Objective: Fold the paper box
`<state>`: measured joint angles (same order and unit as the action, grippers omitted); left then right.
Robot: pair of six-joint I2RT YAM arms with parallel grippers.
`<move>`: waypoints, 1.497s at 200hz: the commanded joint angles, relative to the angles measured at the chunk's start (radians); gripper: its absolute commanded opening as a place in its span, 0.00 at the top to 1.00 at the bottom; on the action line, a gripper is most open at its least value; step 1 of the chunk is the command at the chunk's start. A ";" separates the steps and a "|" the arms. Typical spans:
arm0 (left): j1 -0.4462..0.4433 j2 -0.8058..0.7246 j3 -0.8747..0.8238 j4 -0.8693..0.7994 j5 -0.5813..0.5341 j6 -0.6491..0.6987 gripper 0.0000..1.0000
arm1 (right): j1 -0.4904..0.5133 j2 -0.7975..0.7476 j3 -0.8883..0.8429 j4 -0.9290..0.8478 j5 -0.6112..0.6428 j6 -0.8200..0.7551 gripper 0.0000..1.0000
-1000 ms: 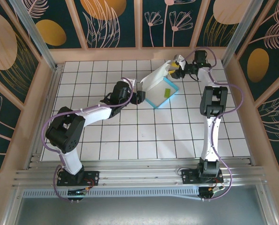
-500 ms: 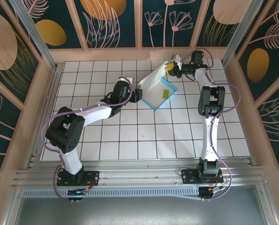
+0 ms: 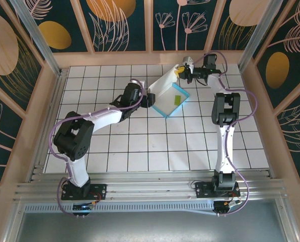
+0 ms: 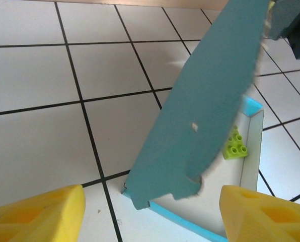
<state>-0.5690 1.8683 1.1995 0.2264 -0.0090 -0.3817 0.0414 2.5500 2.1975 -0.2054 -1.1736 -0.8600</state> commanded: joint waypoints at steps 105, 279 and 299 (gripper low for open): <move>0.149 -0.293 -0.139 -0.001 0.039 -0.005 0.28 | 0.199 -0.690 -1.054 0.815 0.766 0.584 1.00; 0.386 0.324 0.564 -0.363 0.580 0.430 0.31 | 0.178 -0.575 -0.942 0.663 0.581 0.467 1.00; 0.388 0.366 0.602 -0.345 0.600 0.423 0.34 | 0.180 -0.570 -0.934 0.670 0.585 0.480 1.00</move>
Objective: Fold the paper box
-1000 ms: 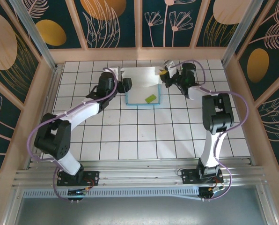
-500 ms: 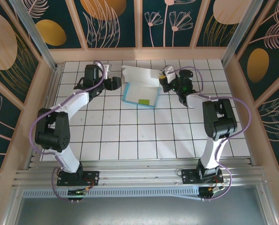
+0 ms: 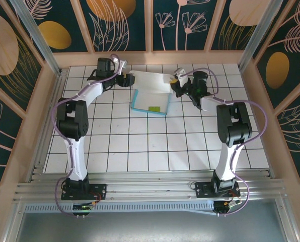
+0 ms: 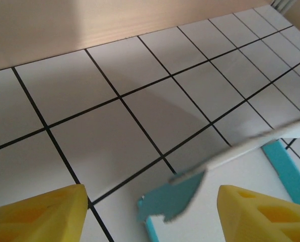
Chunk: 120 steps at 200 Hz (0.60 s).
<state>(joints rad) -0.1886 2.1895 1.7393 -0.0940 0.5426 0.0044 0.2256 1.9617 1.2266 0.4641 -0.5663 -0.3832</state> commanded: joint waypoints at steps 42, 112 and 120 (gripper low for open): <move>0.008 0.071 0.078 0.026 0.151 -0.027 0.50 | -0.003 0.037 0.059 -0.004 -0.012 0.038 1.00; 0.006 0.045 -0.013 0.134 0.199 -0.233 0.52 | 0.032 0.063 0.092 -0.034 0.123 0.119 0.94; 0.005 0.038 -0.037 0.166 0.208 -0.269 0.52 | 0.038 0.066 0.100 -0.040 0.147 0.134 0.93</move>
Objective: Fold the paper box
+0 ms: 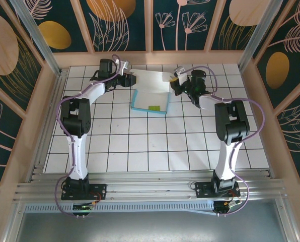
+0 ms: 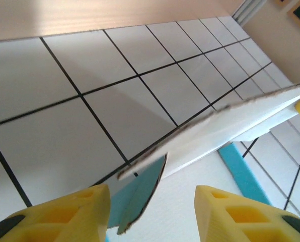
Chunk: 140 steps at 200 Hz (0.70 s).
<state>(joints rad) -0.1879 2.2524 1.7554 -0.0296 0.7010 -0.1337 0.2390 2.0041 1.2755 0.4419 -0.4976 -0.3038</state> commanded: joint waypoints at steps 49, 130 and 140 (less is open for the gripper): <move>-0.018 -0.088 -0.170 0.283 0.067 -0.261 0.50 | 0.059 0.021 0.050 -0.008 0.183 0.164 0.86; -0.083 -0.094 -0.208 0.286 -0.008 -0.293 0.47 | 0.089 0.012 0.009 0.031 0.288 0.396 0.80; -0.083 -0.099 -0.220 0.290 -0.013 -0.294 0.47 | 0.091 0.010 -0.005 0.047 0.291 0.418 0.78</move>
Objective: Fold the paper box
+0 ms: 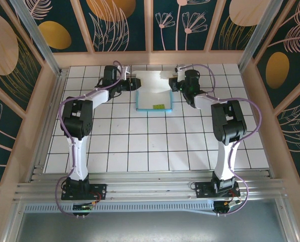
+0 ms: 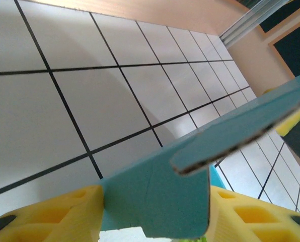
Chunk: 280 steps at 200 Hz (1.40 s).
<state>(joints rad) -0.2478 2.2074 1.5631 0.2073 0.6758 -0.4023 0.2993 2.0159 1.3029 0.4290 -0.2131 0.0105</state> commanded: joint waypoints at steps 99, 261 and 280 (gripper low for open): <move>-0.027 -0.084 -0.125 0.117 0.005 -0.064 0.46 | 0.047 -0.034 -0.127 0.127 -0.009 0.214 0.72; -0.048 -0.132 -0.196 0.175 0.026 -0.105 0.46 | 0.058 -0.032 -0.123 0.050 -0.009 0.385 0.70; -0.050 -0.139 -0.207 0.182 0.025 -0.109 0.46 | 0.059 -0.041 -0.135 0.063 -0.017 0.396 0.70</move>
<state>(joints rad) -0.2661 2.1193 1.3746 0.3370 0.6456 -0.4919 0.3222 2.0052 1.2045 0.5251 -0.2005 0.3767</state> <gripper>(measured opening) 0.539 0.301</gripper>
